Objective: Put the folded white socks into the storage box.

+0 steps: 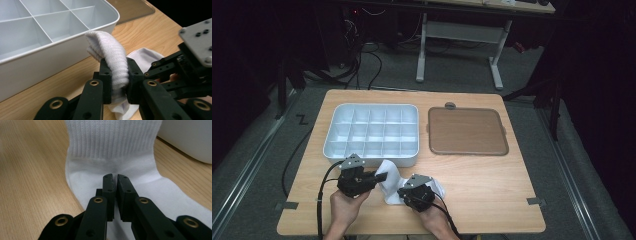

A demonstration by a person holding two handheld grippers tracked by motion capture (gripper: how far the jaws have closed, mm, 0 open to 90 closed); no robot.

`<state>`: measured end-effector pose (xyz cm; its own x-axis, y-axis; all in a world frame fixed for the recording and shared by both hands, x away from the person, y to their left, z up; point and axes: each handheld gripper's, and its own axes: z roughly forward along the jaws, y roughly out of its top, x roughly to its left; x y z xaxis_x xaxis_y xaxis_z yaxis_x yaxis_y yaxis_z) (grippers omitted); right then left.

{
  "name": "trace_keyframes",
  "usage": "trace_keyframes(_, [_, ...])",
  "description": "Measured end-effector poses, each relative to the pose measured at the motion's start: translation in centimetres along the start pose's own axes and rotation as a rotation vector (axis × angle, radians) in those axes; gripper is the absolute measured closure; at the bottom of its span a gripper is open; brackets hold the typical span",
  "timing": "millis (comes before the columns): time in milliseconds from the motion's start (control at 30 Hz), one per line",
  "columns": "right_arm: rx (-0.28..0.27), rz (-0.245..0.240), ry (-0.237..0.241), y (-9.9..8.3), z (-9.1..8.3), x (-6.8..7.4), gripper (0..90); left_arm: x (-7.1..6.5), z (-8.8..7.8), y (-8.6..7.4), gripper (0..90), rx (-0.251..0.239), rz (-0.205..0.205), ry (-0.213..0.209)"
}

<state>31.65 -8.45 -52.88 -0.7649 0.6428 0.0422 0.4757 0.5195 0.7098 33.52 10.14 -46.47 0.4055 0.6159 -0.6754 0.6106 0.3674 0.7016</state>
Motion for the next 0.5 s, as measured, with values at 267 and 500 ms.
trace_keyframes(267, [0.009,-0.001,0.040,1.2,1.2,0.2,85.7,0.1,0.5,0.5,78.5,0.022,-0.014,-0.007])
trace_keyframes(500, [0.000,0.007,0.057,1.5,1.7,0.6,85.0,-0.1,0.6,0.4,78.4,0.014,-0.017,-0.019])
